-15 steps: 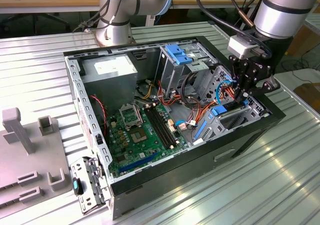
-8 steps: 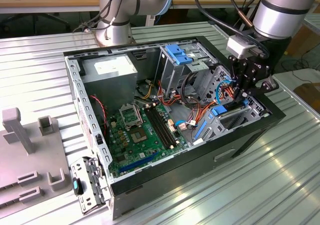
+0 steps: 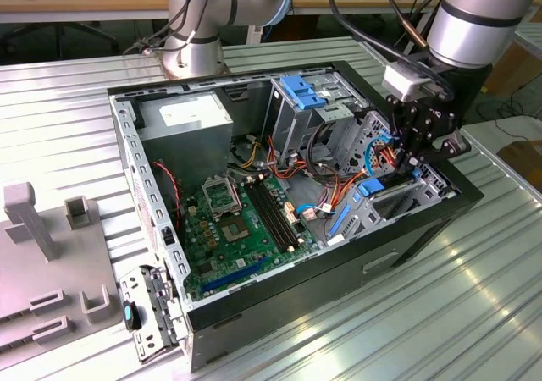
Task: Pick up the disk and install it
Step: 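Insert the first disk wire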
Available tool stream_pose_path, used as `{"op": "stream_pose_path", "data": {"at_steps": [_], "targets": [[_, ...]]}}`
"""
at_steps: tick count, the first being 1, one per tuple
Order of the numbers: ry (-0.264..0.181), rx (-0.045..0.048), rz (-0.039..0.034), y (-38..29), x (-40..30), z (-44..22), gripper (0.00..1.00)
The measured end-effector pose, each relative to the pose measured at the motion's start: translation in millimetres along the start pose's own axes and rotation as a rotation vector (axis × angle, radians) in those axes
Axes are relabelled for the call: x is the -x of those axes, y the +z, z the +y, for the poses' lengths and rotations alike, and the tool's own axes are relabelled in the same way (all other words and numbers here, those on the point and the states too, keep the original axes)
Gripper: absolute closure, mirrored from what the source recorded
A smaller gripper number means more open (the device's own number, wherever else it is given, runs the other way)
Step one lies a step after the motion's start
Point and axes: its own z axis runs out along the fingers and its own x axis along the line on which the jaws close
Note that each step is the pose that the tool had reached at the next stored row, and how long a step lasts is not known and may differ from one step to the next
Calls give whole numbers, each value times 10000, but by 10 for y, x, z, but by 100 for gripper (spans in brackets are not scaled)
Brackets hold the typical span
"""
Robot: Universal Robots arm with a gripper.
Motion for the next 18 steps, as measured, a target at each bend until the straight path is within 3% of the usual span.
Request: {"op": "stream_pose_path", "data": {"at_steps": [3,8,12,13,15,18], "targets": [[0,1,10,38,4,5,84],[1,-4,-8,44,5,5,82],[3,-2,-17,-68,-7,-10,76],[3,-2,-16,-71,-7,-10,77],[2,-3,-14,-76,-8,-11,89],[2,-2,-14,-80,-8,-11,89]]}}
